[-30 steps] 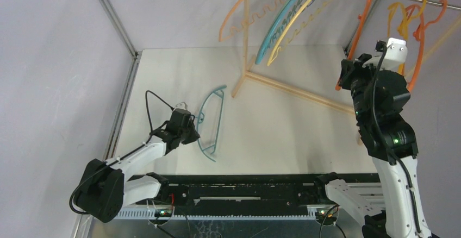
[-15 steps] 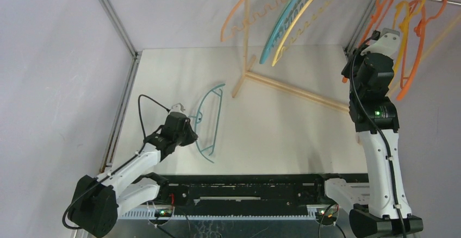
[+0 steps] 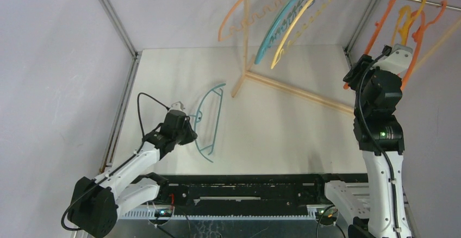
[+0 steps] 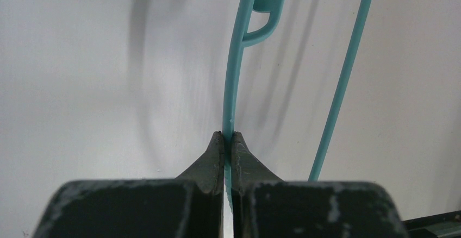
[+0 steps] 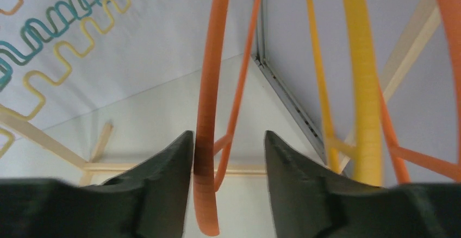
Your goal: Organize the hangers
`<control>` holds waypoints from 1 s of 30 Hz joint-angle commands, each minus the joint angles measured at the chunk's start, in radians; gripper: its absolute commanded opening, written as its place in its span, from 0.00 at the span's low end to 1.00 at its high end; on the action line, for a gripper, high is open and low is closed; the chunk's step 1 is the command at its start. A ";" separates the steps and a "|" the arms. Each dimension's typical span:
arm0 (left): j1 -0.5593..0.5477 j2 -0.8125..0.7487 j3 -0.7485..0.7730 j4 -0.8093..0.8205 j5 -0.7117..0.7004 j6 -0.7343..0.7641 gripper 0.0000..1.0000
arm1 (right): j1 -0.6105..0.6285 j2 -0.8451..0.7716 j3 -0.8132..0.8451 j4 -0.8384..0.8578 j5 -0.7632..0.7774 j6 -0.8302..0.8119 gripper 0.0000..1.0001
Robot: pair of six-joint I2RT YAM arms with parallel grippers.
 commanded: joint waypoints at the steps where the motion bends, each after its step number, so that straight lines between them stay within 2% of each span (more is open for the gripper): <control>1: 0.006 0.010 0.063 0.033 -0.001 0.042 0.00 | 0.013 -0.054 0.011 -0.014 -0.015 -0.013 0.65; 3: 0.006 0.014 0.065 0.037 -0.001 0.042 0.00 | 0.029 -0.078 0.020 -0.043 -0.018 -0.007 0.75; 10: 0.007 0.033 0.073 0.037 -0.001 0.047 0.00 | 0.064 -0.203 0.042 -0.058 -0.068 -0.005 0.83; 16: 0.004 0.059 0.077 0.031 -0.001 0.051 0.00 | 0.069 -0.275 0.064 -0.010 -0.163 -0.039 0.84; 22: -0.061 0.050 0.211 -0.100 -0.036 0.057 0.00 | 0.103 -0.179 0.098 -0.093 -0.408 0.029 0.78; 26: -0.139 0.064 0.328 -0.176 -0.056 0.044 0.00 | 0.254 -0.111 0.075 -0.133 -0.400 0.025 0.77; 30: -0.210 0.116 0.412 -0.212 -0.062 0.024 0.00 | 0.522 -0.063 0.058 -0.130 -0.235 0.003 0.77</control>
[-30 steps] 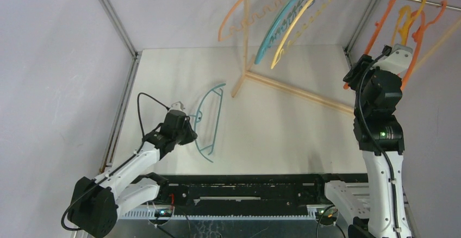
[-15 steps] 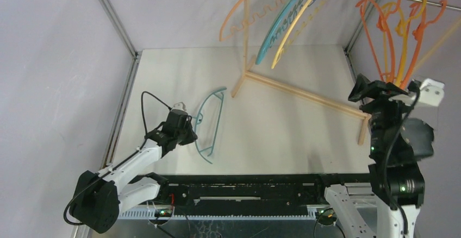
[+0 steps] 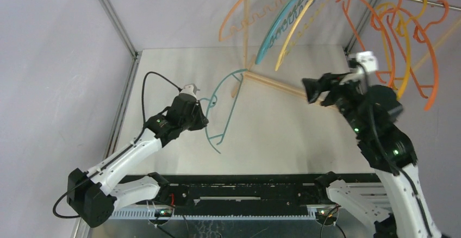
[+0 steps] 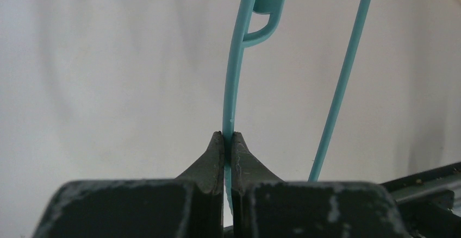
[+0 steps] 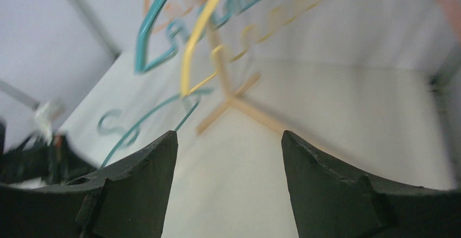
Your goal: Organize the hangers
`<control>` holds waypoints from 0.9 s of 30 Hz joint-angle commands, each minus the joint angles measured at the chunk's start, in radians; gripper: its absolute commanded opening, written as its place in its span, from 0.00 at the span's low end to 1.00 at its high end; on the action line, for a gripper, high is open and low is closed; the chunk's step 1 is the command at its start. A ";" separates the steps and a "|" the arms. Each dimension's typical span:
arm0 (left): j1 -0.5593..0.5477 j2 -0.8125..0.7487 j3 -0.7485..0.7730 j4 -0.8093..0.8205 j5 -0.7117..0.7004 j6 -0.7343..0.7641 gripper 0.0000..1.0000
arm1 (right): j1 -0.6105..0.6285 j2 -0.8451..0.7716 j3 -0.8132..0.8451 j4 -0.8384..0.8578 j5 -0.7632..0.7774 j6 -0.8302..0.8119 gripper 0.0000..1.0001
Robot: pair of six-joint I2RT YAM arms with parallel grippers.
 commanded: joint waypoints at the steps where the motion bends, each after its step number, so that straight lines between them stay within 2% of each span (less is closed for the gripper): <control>1: -0.064 0.054 0.102 -0.047 -0.022 -0.025 0.00 | 0.245 0.053 -0.020 -0.015 0.121 -0.010 0.77; 6: -0.116 0.114 0.143 -0.044 -0.029 -0.046 0.00 | 0.506 0.141 -0.043 -0.008 0.166 0.027 0.78; 10: -0.140 0.156 0.184 -0.054 -0.033 -0.045 0.00 | 0.629 0.220 -0.076 0.011 0.151 0.064 0.79; 20: -0.166 0.203 0.352 -0.074 -0.031 -0.046 0.00 | 0.654 0.319 -0.160 0.100 -0.027 0.119 0.79; 27: -0.197 0.247 0.421 -0.061 -0.032 -0.062 0.00 | 0.673 0.379 -0.160 0.124 -0.074 0.128 0.79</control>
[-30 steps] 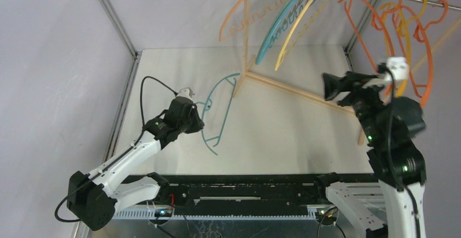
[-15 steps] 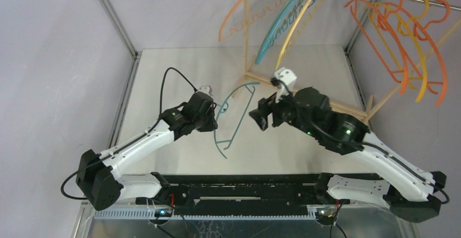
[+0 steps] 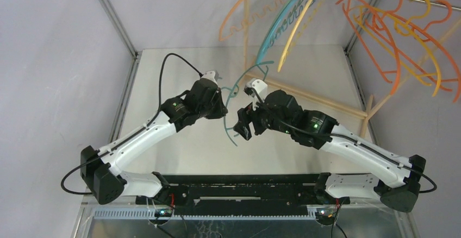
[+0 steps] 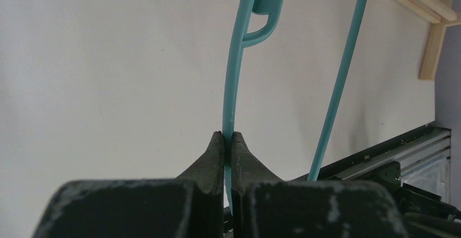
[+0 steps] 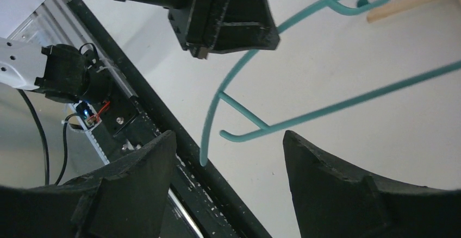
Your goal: Organize the hangers
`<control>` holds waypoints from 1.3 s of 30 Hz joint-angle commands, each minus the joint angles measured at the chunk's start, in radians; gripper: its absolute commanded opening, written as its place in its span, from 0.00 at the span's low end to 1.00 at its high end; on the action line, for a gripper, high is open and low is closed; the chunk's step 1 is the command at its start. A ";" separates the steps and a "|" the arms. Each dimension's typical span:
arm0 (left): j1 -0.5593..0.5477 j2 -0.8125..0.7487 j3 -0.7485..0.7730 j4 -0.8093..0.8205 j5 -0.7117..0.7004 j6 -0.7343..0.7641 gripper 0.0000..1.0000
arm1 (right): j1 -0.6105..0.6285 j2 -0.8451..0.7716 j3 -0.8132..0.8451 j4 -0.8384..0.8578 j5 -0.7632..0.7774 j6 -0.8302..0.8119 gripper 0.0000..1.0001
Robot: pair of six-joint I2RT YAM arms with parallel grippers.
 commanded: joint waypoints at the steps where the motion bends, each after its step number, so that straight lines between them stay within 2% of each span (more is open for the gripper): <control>1: -0.030 0.022 0.076 0.032 -0.013 -0.026 0.00 | 0.017 0.020 0.008 0.073 -0.047 0.025 0.79; 12: -0.071 -0.011 0.114 0.021 0.011 -0.042 0.00 | 0.019 0.121 0.008 0.083 -0.105 0.018 0.79; 18: -0.077 -0.033 0.124 0.019 0.019 -0.056 0.00 | 0.020 0.138 -0.003 0.092 -0.083 0.030 0.77; 31: -0.095 -0.056 0.166 0.008 0.044 -0.074 0.00 | 0.021 0.158 -0.025 0.135 -0.073 0.047 0.70; 33: -0.099 -0.056 0.166 0.008 0.045 -0.077 0.00 | 0.021 0.157 -0.025 0.141 -0.073 0.038 0.64; 37: -0.101 -0.059 0.163 0.010 0.046 -0.080 0.00 | 0.016 0.153 -0.025 0.134 -0.113 0.031 0.38; 39: -0.101 -0.062 0.161 0.016 0.050 -0.079 0.00 | 0.010 0.149 -0.026 0.118 -0.138 0.034 0.29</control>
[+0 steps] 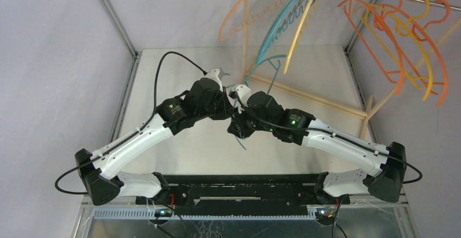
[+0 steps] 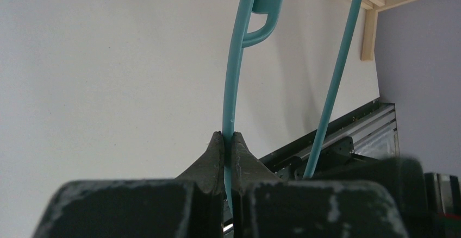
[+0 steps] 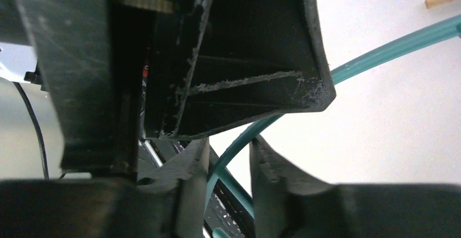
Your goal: Organize the hangers
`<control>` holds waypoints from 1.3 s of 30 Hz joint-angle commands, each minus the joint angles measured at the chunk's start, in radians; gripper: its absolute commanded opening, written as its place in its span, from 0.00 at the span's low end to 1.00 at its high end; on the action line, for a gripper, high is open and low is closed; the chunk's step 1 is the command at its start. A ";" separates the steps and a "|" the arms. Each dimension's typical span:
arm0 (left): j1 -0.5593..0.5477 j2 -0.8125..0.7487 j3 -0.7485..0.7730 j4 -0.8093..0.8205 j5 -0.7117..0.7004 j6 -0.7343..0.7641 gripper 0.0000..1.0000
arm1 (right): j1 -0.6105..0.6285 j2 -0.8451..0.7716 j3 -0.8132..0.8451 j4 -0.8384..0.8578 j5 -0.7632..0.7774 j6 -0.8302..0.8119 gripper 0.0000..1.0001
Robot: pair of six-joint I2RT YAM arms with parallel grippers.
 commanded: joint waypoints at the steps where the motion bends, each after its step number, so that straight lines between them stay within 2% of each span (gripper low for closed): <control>1: -0.004 -0.049 0.048 0.064 0.024 -0.014 0.00 | -0.007 -0.011 -0.001 0.006 -0.043 0.006 0.25; 3: -0.004 -0.072 0.026 0.094 0.044 -0.007 0.00 | -0.011 -0.022 -0.005 -0.008 -0.050 0.007 0.17; 5: -0.004 -0.095 -0.005 0.123 0.071 0.004 0.00 | -0.017 -0.046 -0.020 -0.012 -0.051 0.013 0.13; 6: -0.004 -0.107 -0.021 0.129 0.083 0.010 0.05 | -0.023 -0.060 -0.029 -0.012 -0.056 0.019 0.12; 8: -0.004 -0.139 -0.070 0.146 0.101 0.017 0.26 | -0.037 -0.087 -0.050 -0.019 -0.064 0.035 0.11; 15: -0.002 -0.292 -0.223 0.169 0.072 0.030 0.34 | -0.072 -0.194 -0.147 -0.058 -0.086 0.080 0.10; 20: -0.003 -0.360 -0.294 0.165 0.071 0.011 0.36 | -0.081 -0.262 -0.190 -0.090 -0.106 0.118 0.08; 27: -0.002 -0.395 -0.341 0.153 0.043 -0.022 0.34 | -0.094 -0.423 -0.252 -0.230 -0.033 0.190 0.08; 33: -0.003 -0.338 -0.326 0.156 0.052 -0.020 0.32 | -0.136 -0.656 -0.345 -0.357 0.027 0.289 0.08; 39: -0.003 -0.248 -0.285 0.181 0.081 -0.003 0.30 | -0.215 -0.770 -0.303 -0.427 0.035 0.307 0.09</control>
